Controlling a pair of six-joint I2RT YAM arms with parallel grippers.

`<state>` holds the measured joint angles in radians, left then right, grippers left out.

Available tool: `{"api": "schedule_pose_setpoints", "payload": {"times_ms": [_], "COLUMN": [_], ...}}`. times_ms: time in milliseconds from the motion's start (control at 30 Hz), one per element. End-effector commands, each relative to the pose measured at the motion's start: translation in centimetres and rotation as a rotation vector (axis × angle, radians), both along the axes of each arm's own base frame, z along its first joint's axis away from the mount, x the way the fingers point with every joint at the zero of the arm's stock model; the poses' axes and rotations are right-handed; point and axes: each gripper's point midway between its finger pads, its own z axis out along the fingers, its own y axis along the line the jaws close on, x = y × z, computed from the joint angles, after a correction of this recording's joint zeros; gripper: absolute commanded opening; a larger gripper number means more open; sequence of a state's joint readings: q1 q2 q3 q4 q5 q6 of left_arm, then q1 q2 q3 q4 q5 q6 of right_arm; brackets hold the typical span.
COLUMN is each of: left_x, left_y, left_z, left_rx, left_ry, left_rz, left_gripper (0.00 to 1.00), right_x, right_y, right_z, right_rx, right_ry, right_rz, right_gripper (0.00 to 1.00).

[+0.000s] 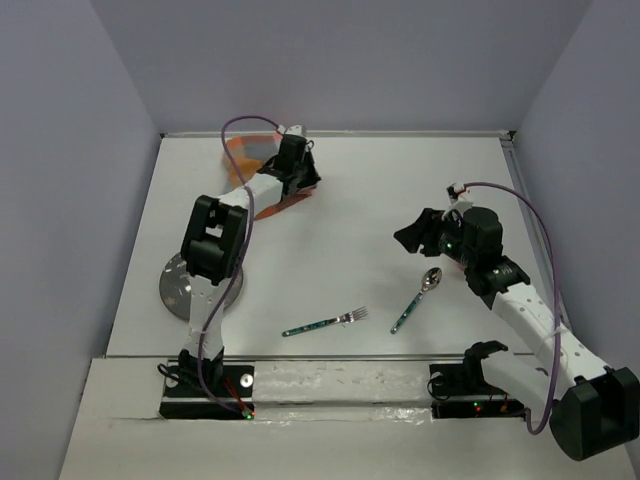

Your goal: Set the dinner table for one person

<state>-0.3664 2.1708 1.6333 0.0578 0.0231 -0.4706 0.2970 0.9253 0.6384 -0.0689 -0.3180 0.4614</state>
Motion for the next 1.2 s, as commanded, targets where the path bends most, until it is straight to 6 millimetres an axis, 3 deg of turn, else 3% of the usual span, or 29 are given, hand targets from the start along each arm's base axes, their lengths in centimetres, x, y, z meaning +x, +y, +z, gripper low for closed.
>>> {"api": "schedule_pose_setpoints", "payload": {"times_ms": [0,33,67,100,167,233,333,433,467,600,633,700,733,767,833,867,1000,1167], "left_x": [-2.1,-3.7,-4.4,-4.9,-6.2,-6.7,-7.6,-8.4,-9.8,-13.0,-13.4,-15.3,-15.7,-16.7,-17.5,-18.1,-19.7,-21.0], "left_y": [-6.9,-9.1,-10.3,-11.0,-12.3,-12.3,-11.1,-7.7,-6.3,-2.3,-1.1,1.6,2.4,4.2,5.6,6.4,7.7,7.9], "left_z": [5.7,5.6,5.8,6.0,6.8,7.7,10.2,12.6,12.9,10.5,10.1,8.1,7.9,6.7,5.8,5.1,4.6,4.2], "left_rx": [-0.198,-0.214,-0.226,-0.231,-0.235,-0.226,-0.22,-0.176,-0.181,-0.176,-0.168,-0.174,-0.186,-0.181,-0.195,-0.191,-0.209,-0.222], "left_ry": [-0.095,-0.089,-0.091,-0.094,-0.104,-0.135,-0.201,-0.288,-0.305,-0.29,-0.296,-0.271,-0.28,-0.265,-0.252,-0.243,-0.243,-0.239], "left_rz": [-0.129,-0.172,-0.195,-0.208,-0.238,-0.226,-0.208,-0.1,-0.076,0.036,0.081,0.159,0.182,0.216,0.244,0.253,0.258,0.238], "left_gripper": [0.0,0.0,0.06,0.36,0.77,0.88,0.88,0.88,0.87,0.83,0.83,0.82,0.81,0.81,0.79,0.79,0.78,0.78], "right_x": [2.2,2.3,2.3,2.4,2.5,2.8,3.7,4.7,5.1,7.0,7.5,8.4,9.0,9.7,10.4,10.9,14.3,15.8], "right_y": [-0.6,-0.7,-0.8,-1.2,-1.6,-1.7,-1.5,-0.6,-0.5,1.3,1.8,3.4,4.0,4.8,6.2,6.6,7.6,7.4], "right_z": [2.7,2.8,2.8,3.0,3.0,2.8,1.4,0.0,-0.2,-0.7,-2.1,-2.4,-4.4,-4.0,-5.0,-7.0,-9.0,-11.9], "right_rx": [-0.03,-0.032,-0.034,-0.04,-0.055,-0.064,-0.075,-0.053,-0.049,-0.01,-0.02,-0.011,-0.038,-0.037,-0.055,-0.076,-0.134,-0.181], "right_ry": [-0.098,-0.097,-0.1,-0.108,-0.108,-0.098,-0.051,0.0,0.009,0.014,0.046,0.048,0.089,0.069,0.082,0.119,0.11,0.152], "right_rz": [-0.067,-0.071,-0.077,-0.097,-0.119,-0.129,-0.131,-0.124,-0.125,-0.129,-0.13,-0.126,-0.123,-0.113,-0.085,-0.077,-0.077,-0.113], "right_gripper": [0.62,0.62,0.62,0.63,0.65,0.66,0.67,0.65,0.64,0.58,0.57,0.56,0.56,0.56,0.59,0.61,0.62,0.62]}}
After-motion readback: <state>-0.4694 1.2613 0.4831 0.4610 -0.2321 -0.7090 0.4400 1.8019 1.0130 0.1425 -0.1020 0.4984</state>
